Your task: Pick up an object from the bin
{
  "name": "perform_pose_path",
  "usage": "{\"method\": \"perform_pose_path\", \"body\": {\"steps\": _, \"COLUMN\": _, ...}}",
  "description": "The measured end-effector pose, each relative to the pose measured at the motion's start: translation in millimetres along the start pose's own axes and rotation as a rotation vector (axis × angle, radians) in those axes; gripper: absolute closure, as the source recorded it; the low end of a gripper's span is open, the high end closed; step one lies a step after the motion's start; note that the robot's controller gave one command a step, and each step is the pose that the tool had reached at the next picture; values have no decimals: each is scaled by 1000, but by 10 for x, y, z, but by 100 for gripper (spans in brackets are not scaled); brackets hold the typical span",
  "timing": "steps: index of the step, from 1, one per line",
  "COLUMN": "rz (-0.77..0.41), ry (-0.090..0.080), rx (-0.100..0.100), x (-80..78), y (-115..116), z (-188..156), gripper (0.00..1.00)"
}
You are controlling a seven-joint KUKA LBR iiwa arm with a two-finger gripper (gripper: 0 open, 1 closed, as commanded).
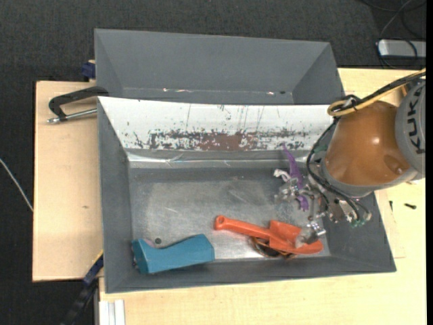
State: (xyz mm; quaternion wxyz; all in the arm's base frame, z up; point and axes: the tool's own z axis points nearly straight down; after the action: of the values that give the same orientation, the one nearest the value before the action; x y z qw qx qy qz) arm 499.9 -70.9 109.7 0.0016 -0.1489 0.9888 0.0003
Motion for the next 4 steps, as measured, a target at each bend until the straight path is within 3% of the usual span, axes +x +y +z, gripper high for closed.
{"method": "perform_pose_path", "body": {"steps": 1, "rz": -62, "ry": 3, "rx": -1, "x": -92, "y": 485, "z": -77, "gripper": 0}}
{"method": "perform_pose_path", "body": {"steps": 2, "rz": -49, "ry": -2, "rx": 0, "x": -76, "y": 406, "z": 368, "gripper": 0}}
{"method": "perform_pose_path", "body": {"steps": 3, "rz": 55, "ry": 0, "rx": -2, "x": -133, "y": 136, "z": 362, "gripper": 100}}
{"method": "perform_pose_path", "body": {"steps": 4, "rz": 55, "ry": 0, "rx": -2, "x": -133, "y": 136, "z": 362, "gripper": 100}}
